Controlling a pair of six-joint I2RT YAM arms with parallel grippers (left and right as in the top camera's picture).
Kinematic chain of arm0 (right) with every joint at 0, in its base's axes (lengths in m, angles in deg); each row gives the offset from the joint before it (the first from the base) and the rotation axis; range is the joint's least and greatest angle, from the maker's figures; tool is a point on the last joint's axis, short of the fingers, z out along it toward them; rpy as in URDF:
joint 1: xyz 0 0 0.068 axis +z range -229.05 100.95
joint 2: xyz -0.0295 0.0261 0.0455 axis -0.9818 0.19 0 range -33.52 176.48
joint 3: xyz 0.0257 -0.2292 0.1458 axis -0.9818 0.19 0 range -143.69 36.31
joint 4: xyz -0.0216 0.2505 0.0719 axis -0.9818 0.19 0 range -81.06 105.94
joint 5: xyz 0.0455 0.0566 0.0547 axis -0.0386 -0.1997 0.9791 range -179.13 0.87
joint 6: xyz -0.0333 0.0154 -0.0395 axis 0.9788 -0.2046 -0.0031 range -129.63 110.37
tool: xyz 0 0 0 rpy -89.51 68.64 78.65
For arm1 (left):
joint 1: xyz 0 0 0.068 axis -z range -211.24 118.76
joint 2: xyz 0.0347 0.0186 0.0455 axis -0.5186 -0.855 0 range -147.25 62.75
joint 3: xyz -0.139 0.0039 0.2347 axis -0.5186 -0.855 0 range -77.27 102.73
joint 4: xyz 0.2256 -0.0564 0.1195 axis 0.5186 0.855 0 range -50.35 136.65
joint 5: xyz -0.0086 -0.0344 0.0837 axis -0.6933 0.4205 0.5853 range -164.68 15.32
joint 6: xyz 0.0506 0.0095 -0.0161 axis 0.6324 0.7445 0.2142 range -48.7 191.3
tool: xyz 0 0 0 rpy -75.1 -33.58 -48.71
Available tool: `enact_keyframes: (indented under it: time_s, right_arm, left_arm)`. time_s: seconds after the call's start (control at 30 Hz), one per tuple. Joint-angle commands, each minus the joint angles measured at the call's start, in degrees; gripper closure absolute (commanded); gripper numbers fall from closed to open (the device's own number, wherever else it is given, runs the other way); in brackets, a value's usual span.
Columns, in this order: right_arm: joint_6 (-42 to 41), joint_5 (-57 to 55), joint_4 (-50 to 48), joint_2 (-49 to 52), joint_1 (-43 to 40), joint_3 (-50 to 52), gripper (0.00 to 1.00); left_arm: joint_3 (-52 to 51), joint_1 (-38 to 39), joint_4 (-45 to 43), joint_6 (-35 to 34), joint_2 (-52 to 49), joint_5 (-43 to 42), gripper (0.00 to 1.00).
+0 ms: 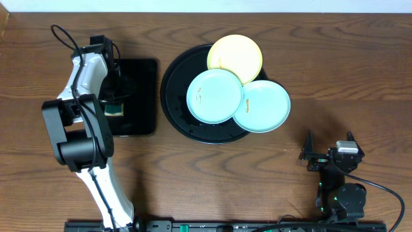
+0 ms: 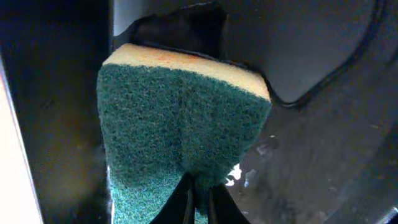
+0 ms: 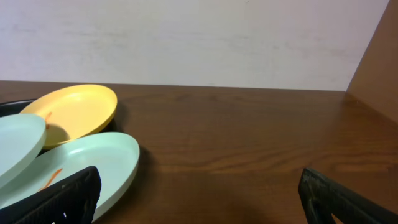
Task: Clean dirty plates on tray and stack at the side
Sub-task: 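Lift the sponge with the left gripper and hold it above the tray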
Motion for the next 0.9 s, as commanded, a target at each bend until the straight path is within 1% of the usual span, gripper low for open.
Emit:
enact_keyframes:
  time_s: [0.0,0.1,0.3,0.37,0.4,0.73,0.77,0.87]
  right_arm:
    - [-0.39,-0.31,0.11,-0.31,0.22,0.09,0.01]
    - [-0.37,-0.31,0.11,-0.31,0.22,0.09,0.01]
    - [-0.37,-0.31,0.11,-0.28,0.22,0.09,0.01]
    - [-0.37,-0.31,0.11,-0.28,0.22,0.09,0.01]
    - [-0.37,-0.31,0.11,-0.28,0.22,0.09,0.01]
    - [-0.37,-0.31,0.11,-0.28,0.22,0.09,0.01]
    - [-0.39,-0.33,0.11,-0.28,0.22,0.09,0.01]
    - [-0.39,-0.31,0.11,-0.31,0.22,0.09,0.01]
  left_arm:
    - [-0.48,0.31,0.28,-0.46,1.07,-11.28,0.92]
    - [-0.48,0.31,0.37,-0.46,3.3,-15.23,0.92]
    - [-0.48,0.28,0.33,-0.48,8.48,-15.34,0.92]
    - [-0.48,0.31,0.37,-0.48,10.19,-15.34,0.91]
    - [-0.48,0.35,0.52,-0.5,10.75,-15.37,0.89]
    - [-0.98,0.57,2.45,-0.48,10.86,-15.37,0.86]
    - [-0.98,0.57,2.45,-0.48,10.86,-15.34,0.83]
    - [-0.98,0.57,2.49,-0.5,10.86,-15.37,0.57]
